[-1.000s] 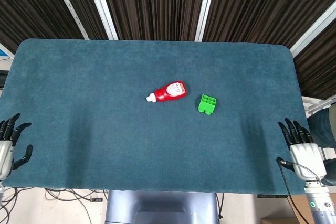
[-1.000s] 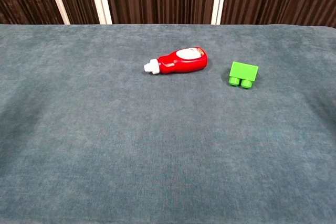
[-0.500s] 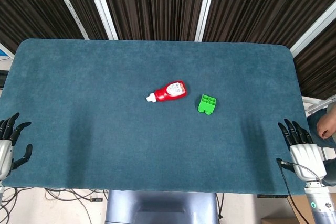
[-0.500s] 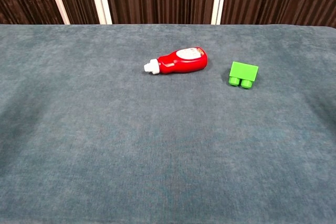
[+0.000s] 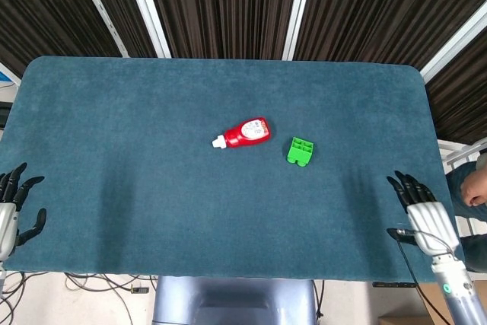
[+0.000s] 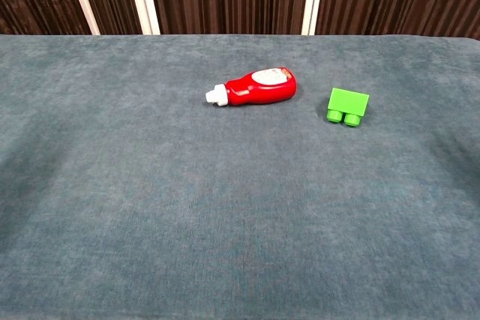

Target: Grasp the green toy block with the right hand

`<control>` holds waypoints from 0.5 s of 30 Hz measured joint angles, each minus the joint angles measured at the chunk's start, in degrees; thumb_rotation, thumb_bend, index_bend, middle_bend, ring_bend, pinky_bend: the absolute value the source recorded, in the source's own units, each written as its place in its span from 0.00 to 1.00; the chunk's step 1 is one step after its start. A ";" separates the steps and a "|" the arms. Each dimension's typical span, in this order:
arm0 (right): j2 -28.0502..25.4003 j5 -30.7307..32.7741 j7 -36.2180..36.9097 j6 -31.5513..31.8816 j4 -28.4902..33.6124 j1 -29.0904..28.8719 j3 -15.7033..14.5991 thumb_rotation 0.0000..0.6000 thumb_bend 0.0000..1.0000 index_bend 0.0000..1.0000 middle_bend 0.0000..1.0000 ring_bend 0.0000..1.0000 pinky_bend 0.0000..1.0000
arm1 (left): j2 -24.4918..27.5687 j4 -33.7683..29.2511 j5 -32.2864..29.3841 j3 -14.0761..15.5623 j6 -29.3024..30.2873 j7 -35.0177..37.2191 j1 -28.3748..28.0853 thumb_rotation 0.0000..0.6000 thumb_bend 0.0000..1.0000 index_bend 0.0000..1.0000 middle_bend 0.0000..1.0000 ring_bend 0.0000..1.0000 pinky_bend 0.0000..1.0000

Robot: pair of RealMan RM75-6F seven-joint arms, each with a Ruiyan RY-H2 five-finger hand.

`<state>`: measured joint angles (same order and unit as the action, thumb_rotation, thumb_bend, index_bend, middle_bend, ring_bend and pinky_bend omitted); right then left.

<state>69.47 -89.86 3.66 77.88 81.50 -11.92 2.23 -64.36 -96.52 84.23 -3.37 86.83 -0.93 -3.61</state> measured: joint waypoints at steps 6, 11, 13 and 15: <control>-1.49 3.03 1.15 -12.41 1.71 -8.29 3.28 1.00 0.13 0.08 0.08 0.08 0.17 | 0.15 -0.28 -0.57 -0.13 -0.40 -0.01 -0.09 1.00 0.44 0.19 0.00 0.00 0.00; -0.44 8.78 0.14 -23.33 1.99 -16.11 6.87 1.00 0.13 0.08 0.08 0.08 0.17 | 0.26 -0.39 -0.81 -0.12 -0.67 0.01 -0.11 1.00 0.45 0.19 0.00 0.00 0.00; 1.22 11.89 -0.73 -27.53 1.40 -19.26 8.13 1.00 0.13 0.08 0.08 0.08 0.17 | 0.33 -0.47 -0.96 -0.10 -0.87 -0.04 -0.14 1.00 0.45 0.19 0.00 0.00 0.00; 3.34 14.58 -1.74 -30.79 0.19 -22.02 9.08 1.00 0.13 0.08 0.09 0.10 0.17 | 0.42 -0.56 -1.24 -0.11 -1.04 -0.09 -0.16 1.00 0.45 0.19 0.00 0.00 0.00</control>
<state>72.81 -75.27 1.92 47.10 81.69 -33.94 11.31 -63.94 -97.08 82.99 -3.48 85.79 -1.03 -3.77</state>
